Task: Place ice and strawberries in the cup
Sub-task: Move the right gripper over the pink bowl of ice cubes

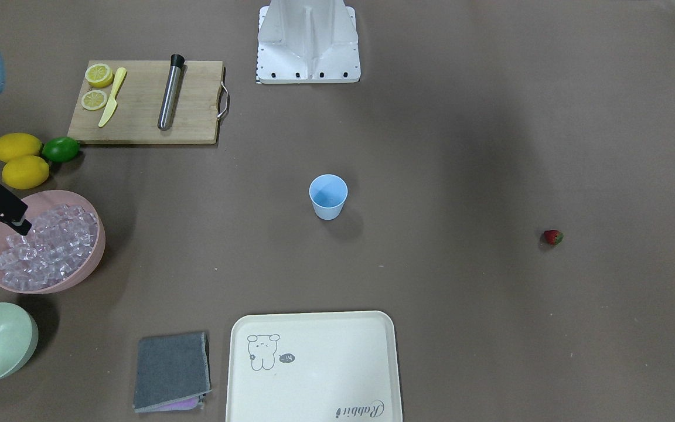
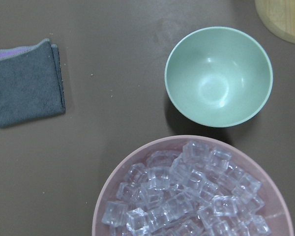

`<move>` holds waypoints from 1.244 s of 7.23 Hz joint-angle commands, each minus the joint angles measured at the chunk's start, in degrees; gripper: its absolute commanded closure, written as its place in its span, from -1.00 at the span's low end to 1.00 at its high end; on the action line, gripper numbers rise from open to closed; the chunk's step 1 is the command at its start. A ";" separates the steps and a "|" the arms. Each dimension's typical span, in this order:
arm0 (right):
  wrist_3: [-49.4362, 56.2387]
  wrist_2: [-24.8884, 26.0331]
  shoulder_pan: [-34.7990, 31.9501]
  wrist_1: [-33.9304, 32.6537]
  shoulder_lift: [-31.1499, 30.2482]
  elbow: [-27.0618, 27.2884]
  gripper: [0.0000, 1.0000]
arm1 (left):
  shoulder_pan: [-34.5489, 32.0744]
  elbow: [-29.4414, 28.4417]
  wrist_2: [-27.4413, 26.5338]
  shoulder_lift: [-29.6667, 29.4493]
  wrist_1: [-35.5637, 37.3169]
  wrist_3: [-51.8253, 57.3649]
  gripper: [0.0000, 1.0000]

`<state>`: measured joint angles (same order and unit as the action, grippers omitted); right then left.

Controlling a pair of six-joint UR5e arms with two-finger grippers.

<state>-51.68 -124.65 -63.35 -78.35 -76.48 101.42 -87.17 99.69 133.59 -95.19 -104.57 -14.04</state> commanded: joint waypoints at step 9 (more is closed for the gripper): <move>-1.14 4.06 9.12 4.07 -7.19 -2.28 -0.94 | -0.02 -1.87 0.00 -3.95 0.68 -0.11 -0.95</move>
<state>-52.78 -120.59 -54.69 -75.82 -82.52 99.10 -87.12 97.85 133.59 -98.80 -103.96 -14.15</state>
